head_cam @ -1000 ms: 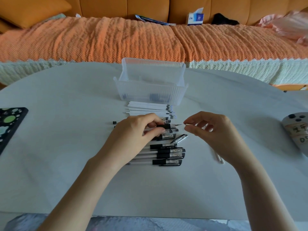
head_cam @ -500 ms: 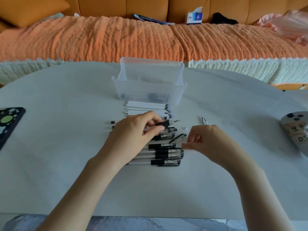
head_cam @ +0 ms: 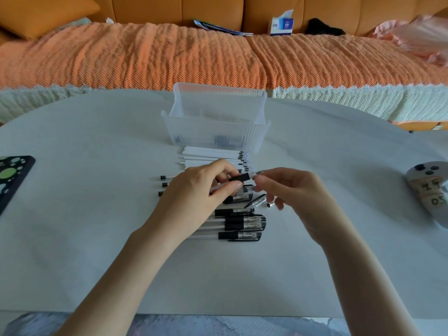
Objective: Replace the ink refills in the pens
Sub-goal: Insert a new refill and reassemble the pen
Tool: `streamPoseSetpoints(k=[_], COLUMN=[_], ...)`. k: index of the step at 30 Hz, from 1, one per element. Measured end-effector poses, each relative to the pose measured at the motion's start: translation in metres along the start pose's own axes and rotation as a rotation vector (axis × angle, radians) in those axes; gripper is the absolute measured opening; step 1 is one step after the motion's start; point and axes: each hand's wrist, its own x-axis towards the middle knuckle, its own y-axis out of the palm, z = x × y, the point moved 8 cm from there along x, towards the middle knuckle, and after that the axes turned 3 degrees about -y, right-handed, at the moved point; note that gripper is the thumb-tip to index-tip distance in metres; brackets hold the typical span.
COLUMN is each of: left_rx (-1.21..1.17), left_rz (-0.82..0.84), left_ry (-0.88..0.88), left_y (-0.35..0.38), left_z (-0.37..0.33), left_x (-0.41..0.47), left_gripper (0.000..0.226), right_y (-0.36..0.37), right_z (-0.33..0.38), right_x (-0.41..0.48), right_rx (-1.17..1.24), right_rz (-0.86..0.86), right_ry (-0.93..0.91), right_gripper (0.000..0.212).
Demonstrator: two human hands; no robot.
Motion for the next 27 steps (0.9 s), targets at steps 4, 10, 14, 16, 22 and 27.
streamPoseSetpoints(k=[4,10,14,16,22,27], left_rx=[-0.016,-0.024,0.031,0.047,0.046,0.056], left_rz=[0.012,0.037,0.054,0.055,0.053,0.073], left_ry=[0.008,-0.004,-0.006,-0.009,-0.019,-0.028], left_y=[0.001,0.002,0.002,0.002,-0.002,-0.001], left_z=[-0.002,0.0,0.002,0.003,0.003,0.004], left_x=[0.0,-0.001,-0.001,-0.001,-0.002,-0.002], left_gripper=[0.008,0.008,0.013,0.014,0.013,0.012], right_y=[0.005,-0.031,-0.073,-0.087,-0.092,-0.087], right_z=[0.0,0.007,0.011,0.01,-0.002,-0.013], right_x=[0.001,0.003,0.001,0.002,0.009,0.015], right_rx=[0.198,0.434,0.385,0.282,-0.403,-0.609], right_rz=[0.011,-0.27,-0.49,-0.549,-0.555,-0.528], right_ry=[0.047,-0.007,-0.087,-0.1,-0.033,0.003], right_gripper=[0.019,0.013,0.013,0.012,0.011,0.011])
